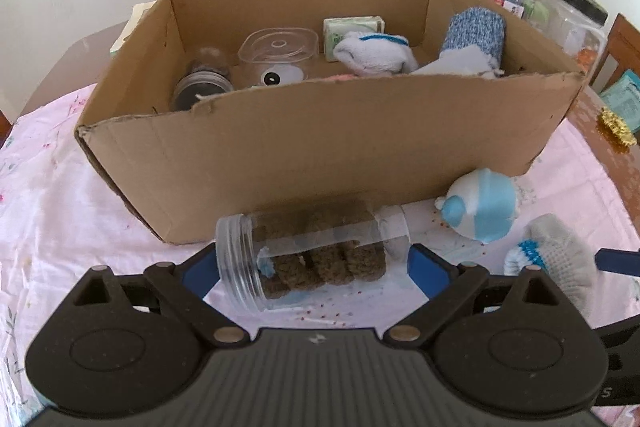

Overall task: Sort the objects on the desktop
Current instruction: 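Grasp the clear cookie jar with left tool while right tool grasps the blue-trimmed sock, then lift the cookie jar and blue-trimmed sock off the table, then lower the cookie jar and sock into the box and open both tools, then withdraw both tools from the box toward the baby bottle, then grasp the blue-and-white baby bottle with the left tool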

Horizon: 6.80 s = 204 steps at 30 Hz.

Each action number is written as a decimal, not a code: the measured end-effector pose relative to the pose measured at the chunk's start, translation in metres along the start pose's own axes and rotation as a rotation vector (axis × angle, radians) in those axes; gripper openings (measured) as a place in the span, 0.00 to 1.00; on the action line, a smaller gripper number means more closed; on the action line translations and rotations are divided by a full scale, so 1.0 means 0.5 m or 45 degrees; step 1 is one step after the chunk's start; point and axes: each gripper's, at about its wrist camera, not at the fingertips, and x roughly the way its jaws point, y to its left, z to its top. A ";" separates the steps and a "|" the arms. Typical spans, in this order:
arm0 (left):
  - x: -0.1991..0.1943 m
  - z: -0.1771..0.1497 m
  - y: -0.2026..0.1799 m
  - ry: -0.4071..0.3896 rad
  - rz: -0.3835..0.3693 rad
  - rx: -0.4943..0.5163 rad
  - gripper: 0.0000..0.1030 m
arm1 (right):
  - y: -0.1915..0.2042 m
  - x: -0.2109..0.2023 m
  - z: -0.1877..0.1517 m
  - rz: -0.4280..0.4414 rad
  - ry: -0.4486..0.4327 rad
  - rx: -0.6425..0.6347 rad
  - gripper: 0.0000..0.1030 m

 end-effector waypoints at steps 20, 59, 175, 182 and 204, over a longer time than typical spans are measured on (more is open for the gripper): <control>-0.012 -0.009 0.000 -0.060 -0.001 0.068 0.93 | 0.011 0.008 0.015 0.020 0.023 -0.033 1.00; -0.185 0.063 0.047 -0.077 -0.340 0.273 0.93 | 0.030 -0.132 0.084 0.094 -0.072 -0.240 0.66; -0.138 0.007 -0.048 -0.083 -0.197 0.163 0.94 | -0.053 -0.174 0.048 0.162 -0.159 -0.075 1.00; -0.091 -0.018 -0.095 -0.075 -0.184 0.207 0.94 | -0.074 -0.162 0.025 0.164 -0.144 -0.124 1.00; 0.028 -0.035 -0.138 -0.017 -0.186 0.184 1.00 | -0.127 -0.119 -0.004 0.137 -0.059 0.042 1.00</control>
